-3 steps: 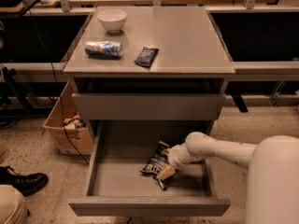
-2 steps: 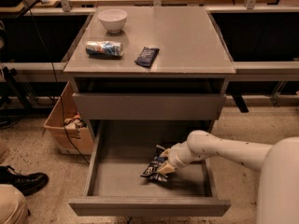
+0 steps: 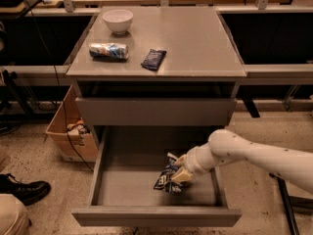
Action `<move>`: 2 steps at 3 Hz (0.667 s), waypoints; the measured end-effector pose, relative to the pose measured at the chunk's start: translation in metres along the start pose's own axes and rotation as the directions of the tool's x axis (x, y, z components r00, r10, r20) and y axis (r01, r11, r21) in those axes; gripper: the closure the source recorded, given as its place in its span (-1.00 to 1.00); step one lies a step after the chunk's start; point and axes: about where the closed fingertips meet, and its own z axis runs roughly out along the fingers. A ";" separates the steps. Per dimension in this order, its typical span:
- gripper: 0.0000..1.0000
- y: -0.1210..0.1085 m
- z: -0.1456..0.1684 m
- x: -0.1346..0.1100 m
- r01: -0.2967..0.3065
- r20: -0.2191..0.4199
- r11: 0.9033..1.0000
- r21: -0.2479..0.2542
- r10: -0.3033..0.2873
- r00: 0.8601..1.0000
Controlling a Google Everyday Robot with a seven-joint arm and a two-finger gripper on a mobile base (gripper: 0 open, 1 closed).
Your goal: Pick blue chip bag from middle drawer and place on counter
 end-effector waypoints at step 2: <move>1.00 -0.017 -0.149 -0.012 -0.048 0.060 0.999 0.014 0.047 0.997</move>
Offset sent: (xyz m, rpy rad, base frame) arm 0.0074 -0.1343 0.2222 0.1007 -0.0177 -0.0824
